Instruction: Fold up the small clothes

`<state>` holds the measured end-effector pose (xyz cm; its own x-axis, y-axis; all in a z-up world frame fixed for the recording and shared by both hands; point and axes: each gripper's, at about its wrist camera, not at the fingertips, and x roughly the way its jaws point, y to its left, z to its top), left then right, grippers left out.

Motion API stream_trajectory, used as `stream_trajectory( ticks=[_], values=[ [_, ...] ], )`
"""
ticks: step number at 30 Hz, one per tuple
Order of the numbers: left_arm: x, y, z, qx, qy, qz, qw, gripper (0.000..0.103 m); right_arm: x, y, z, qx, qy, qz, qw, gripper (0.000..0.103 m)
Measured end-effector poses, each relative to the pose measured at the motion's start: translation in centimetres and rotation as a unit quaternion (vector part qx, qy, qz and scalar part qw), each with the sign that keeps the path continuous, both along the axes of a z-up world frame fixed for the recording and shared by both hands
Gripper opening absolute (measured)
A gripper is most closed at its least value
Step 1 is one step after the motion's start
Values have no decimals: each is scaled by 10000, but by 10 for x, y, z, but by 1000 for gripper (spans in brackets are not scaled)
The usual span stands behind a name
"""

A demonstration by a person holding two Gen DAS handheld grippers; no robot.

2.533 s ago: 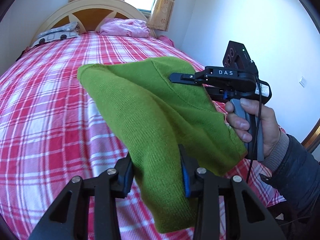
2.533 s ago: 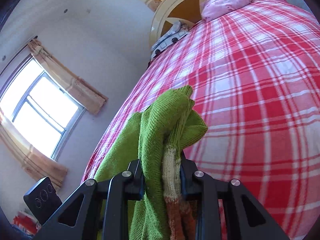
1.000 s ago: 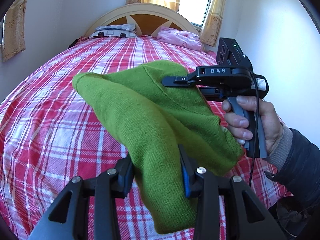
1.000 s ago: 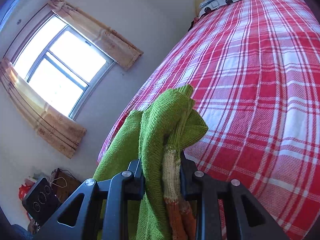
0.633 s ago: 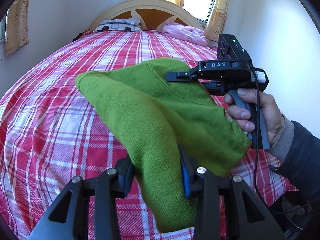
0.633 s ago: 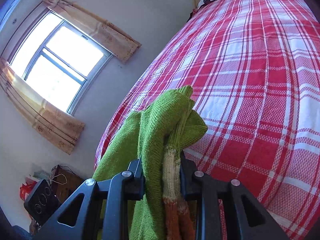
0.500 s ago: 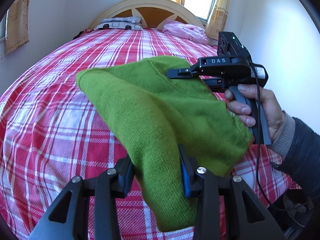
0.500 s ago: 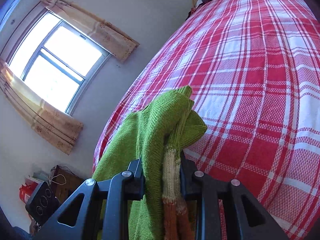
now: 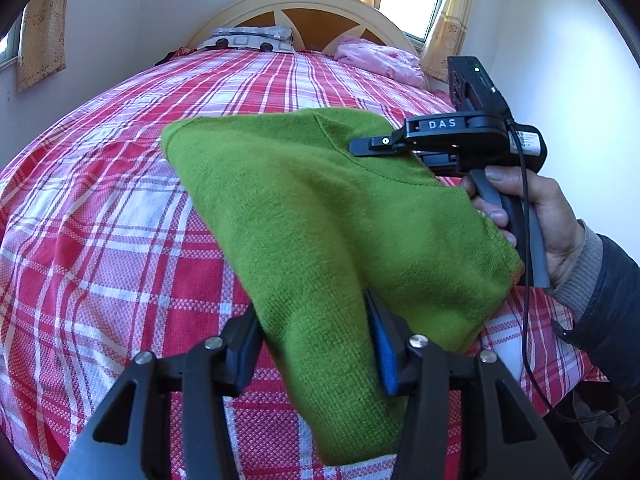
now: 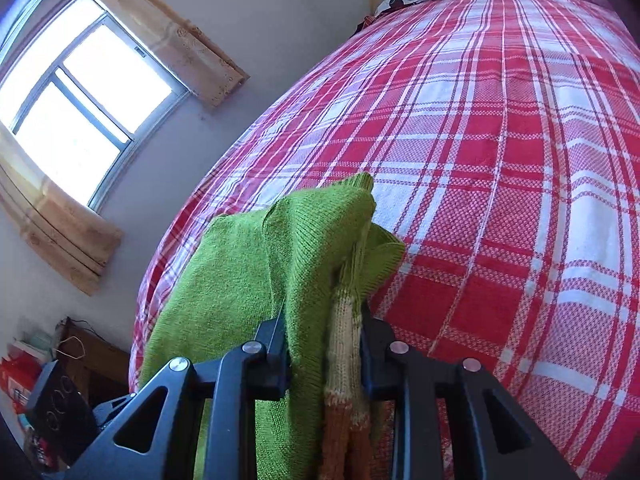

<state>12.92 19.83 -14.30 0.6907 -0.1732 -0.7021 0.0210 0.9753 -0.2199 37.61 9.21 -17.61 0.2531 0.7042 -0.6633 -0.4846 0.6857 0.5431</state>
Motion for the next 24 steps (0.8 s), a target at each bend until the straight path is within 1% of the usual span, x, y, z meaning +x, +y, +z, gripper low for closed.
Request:
stream_trajectory(
  ticks=[3, 5, 7, 9, 10, 11, 12, 13, 16, 18, 19, 20, 21, 22, 24],
  values=[
    [-2, -2, 8, 61, 28, 29, 10000, 55, -3, -7, 3, 45, -20, -63, 10000, 32],
    [-4, -3, 16, 135, -81, 41, 9999, 60, -7, -10, 8, -24, -128, -74, 9999, 32],
    [-6, -1, 22, 143, -188, 119, 9996, 61, -12, -13, 13, -90, -224, -87, 9997, 32],
    [-9, 3, 29, 106, -337, 207, 9992, 62, -20, -18, 22, -174, -418, -136, 9989, 32],
    [-12, 7, 35, 62, -488, 274, 9984, 69, -25, -22, 27, -192, -495, -179, 9984, 32],
    [-13, 10, 39, 63, -604, 357, 9975, 80, -32, -28, 34, -122, -574, -205, 9981, 32],
    [-13, 12, 41, 96, -666, 434, 9968, 85, -39, -33, 41, 36, -624, -155, 9979, 32],
    [-10, 15, 40, 172, -672, 521, 9962, 87, -49, -36, 49, 200, -662, -60, 9976, 32],
    [3, 21, 26, 253, -399, 652, 9968, 87, -76, -35, 58, 353, -734, 291, 9962, 33],
    [11, 21, 12, 405, -151, 778, 9960, 88, -92, -25, 47, 262, -545, 609, 9963, 38],
    [12, 20, 3, 397, -69, 756, 9963, 90, -98, -21, 39, 110, -471, 690, 9964, 38],
    [13, 20, -3, 321, -13, 726, 9968, 92, -102, -18, 26, -223, -426, 651, 9967, 38],
    [12, 22, -6, 140, 7, 751, 9971, 93, -102, -17, 16, -433, -386, 586, 9966, 38],
    [10, 24, -6, 48, 5, 793, 9968, 93, -104, -19, 13, -386, -463, 526, 9968, 37],
    [8, 22, -3, 96, 41, 798, 9968, 93, -108, -24, 16, -287, -469, 411, 9976, 37]
  ],
)
